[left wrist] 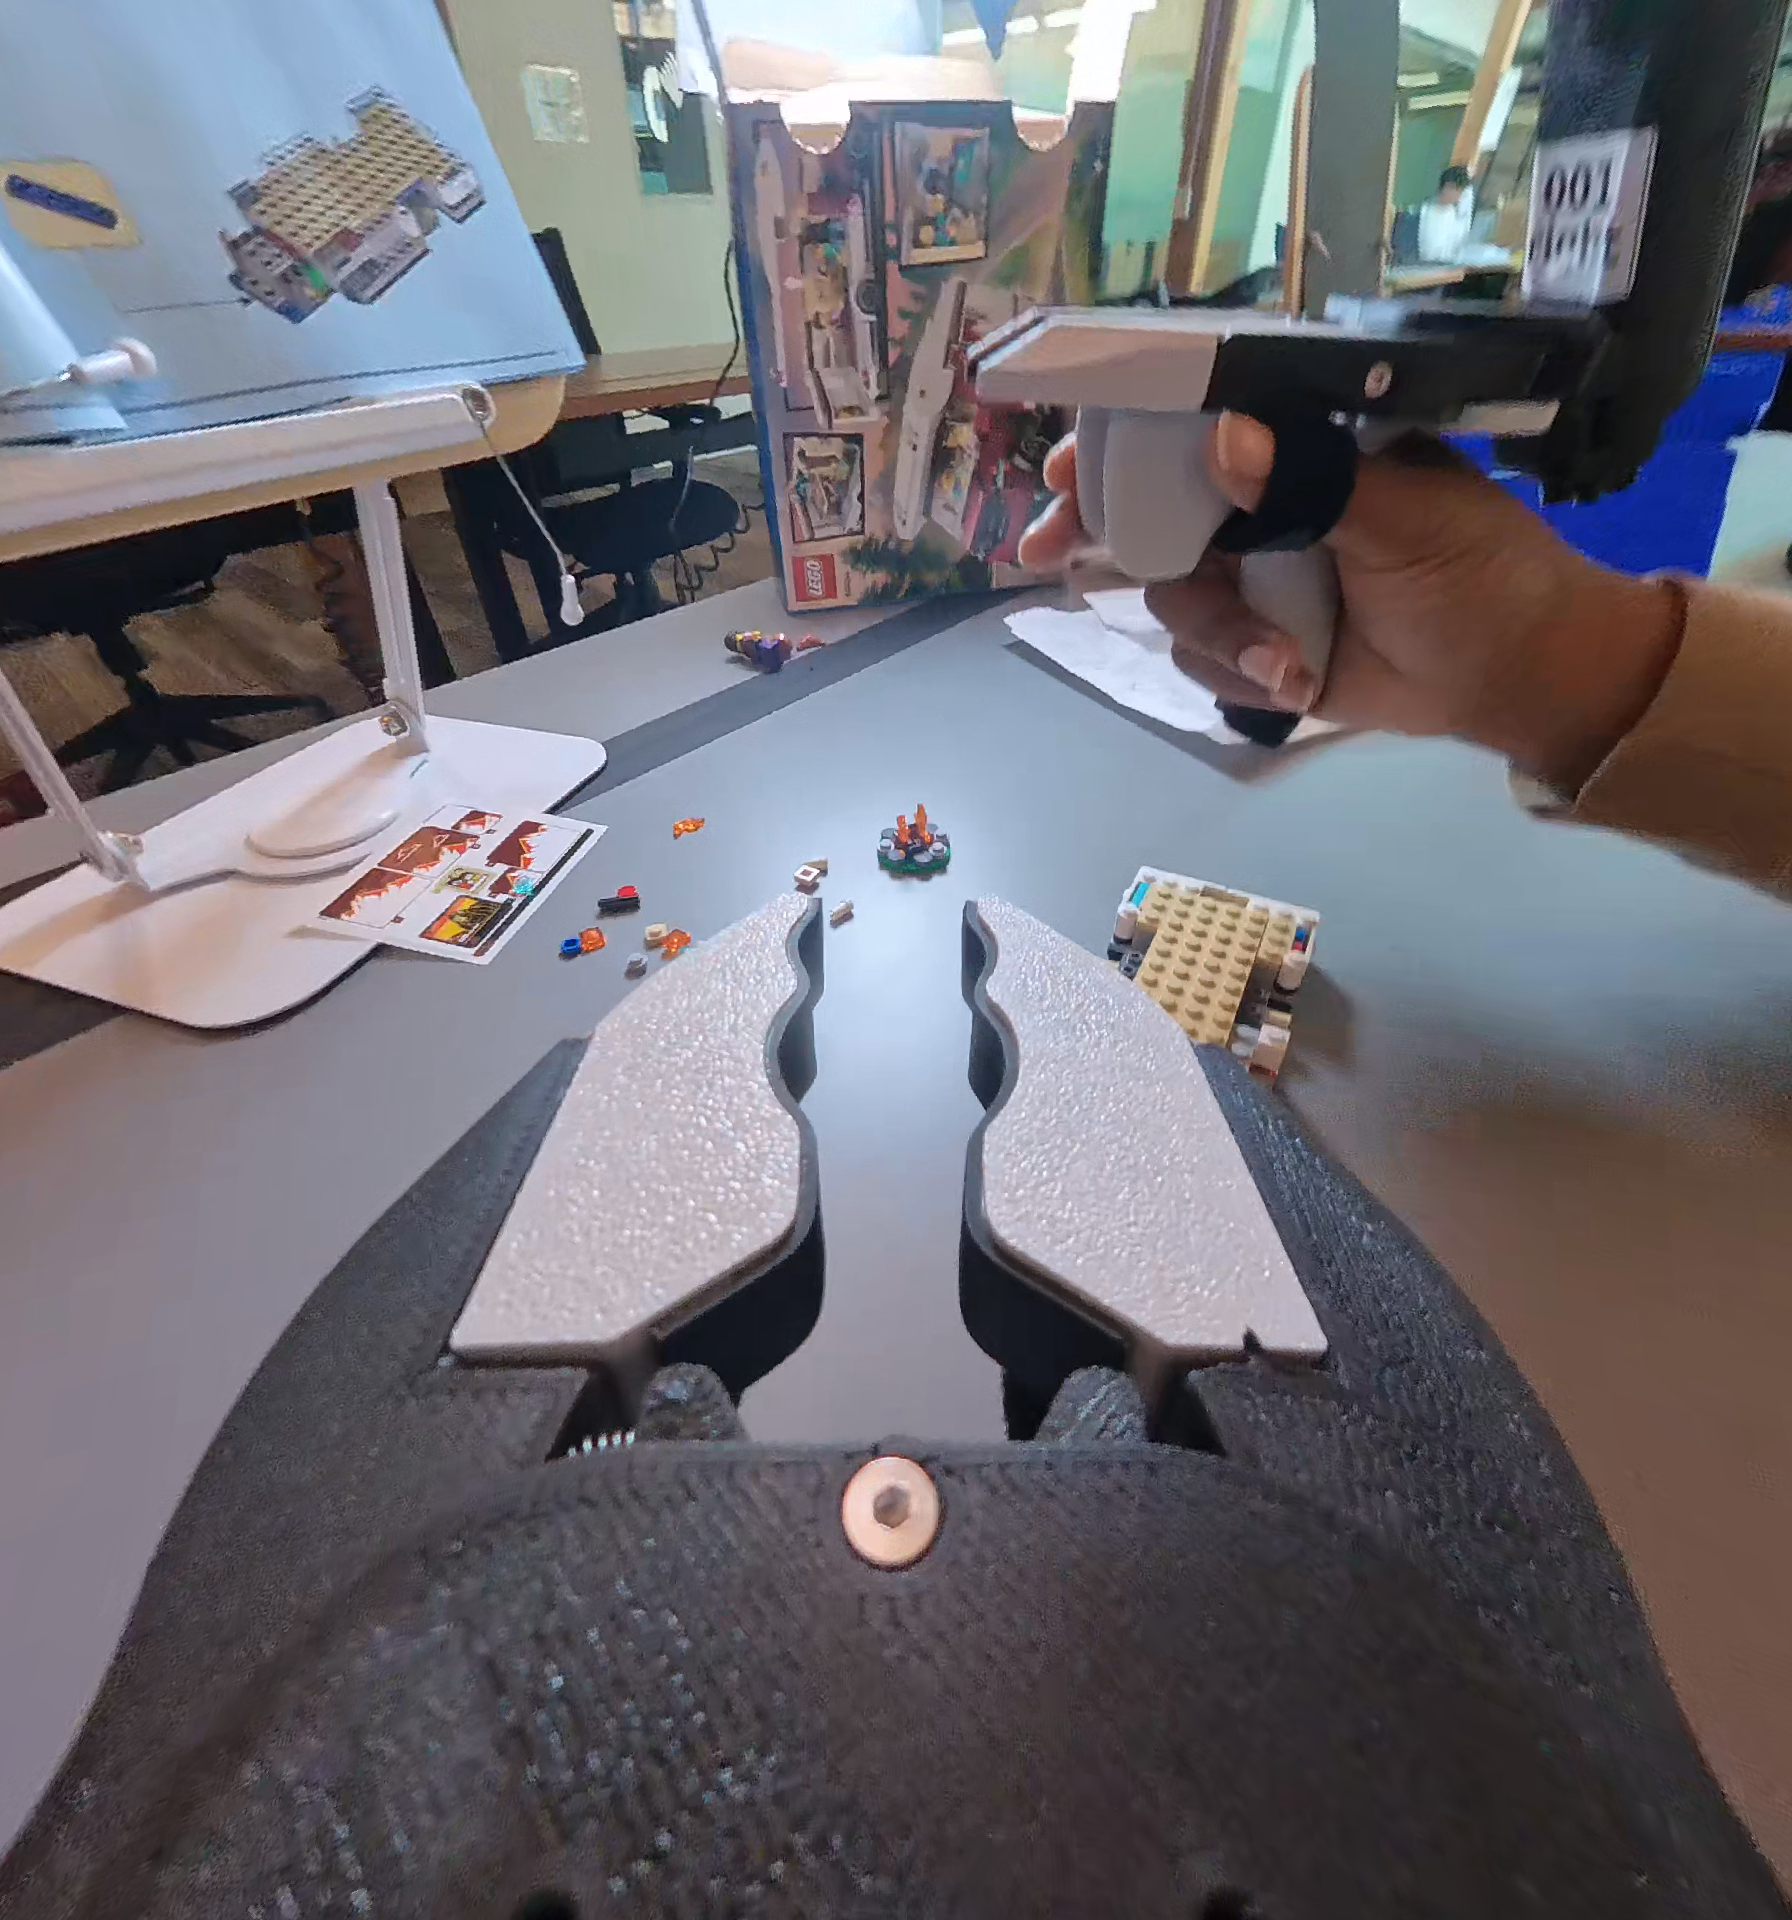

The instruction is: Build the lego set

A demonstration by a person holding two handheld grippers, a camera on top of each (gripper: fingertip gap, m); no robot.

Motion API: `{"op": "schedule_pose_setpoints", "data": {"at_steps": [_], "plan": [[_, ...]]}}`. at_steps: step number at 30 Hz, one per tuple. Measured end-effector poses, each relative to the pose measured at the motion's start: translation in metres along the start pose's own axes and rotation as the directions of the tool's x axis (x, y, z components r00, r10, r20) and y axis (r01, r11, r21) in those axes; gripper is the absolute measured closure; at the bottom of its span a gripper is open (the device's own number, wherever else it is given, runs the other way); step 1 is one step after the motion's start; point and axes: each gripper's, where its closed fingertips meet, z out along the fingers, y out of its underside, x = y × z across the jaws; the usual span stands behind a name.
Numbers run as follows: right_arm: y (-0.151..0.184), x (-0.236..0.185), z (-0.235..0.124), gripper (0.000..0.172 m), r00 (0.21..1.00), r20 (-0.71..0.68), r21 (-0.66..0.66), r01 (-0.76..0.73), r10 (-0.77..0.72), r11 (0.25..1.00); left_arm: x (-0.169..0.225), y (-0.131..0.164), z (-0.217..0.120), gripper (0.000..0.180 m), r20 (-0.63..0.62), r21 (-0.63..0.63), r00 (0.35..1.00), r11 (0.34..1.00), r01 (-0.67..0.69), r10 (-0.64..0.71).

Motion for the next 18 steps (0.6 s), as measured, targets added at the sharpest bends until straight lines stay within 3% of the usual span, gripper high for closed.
{"op": "schedule_pose_setpoints", "data": {"at_steps": [2,4,6,11,14,18], "plan": [[-0.002,-0.009,-0.004,0.151,0.996,0.056,-0.065,0.075,-0.072,0.995,0.000,0.007,0.001,0.148,-0.003,-0.068,0.997,0.995,-0.071,0.071],[0.017,-0.023,-0.015,0.134,0.977,0.182,-0.212,0.149,-0.111,0.966,0.002,0.010,-0.003,0.146,-0.042,-0.092,0.996,0.993,-0.076,0.073],[0.050,-0.028,-0.040,0.117,0.949,0.283,-0.385,0.245,-0.138,0.890,-0.004,0.007,-0.015,0.147,-0.028,-0.088,0.995,0.991,-0.100,0.098],[0.133,-0.025,-0.111,0.106,0.913,0.392,-0.656,0.365,-0.115,0.661,-0.029,-0.008,-0.063,0.152,0.055,-0.010,0.995,0.997,-0.078,0.078],[0.162,-0.031,-0.117,0.098,0.904,0.422,-0.714,0.377,-0.066,0.591,-0.045,-0.010,-0.085,0.154,0.117,0.049,0.993,0.998,-0.030,0.024],[0.169,-0.043,-0.093,0.105,0.875,0.474,-0.695,0.439,-0.097,0.569,-0.053,-0.009,-0.095,0.155,0.149,0.067,0.989,0.998,-0.010,0.000]]}}
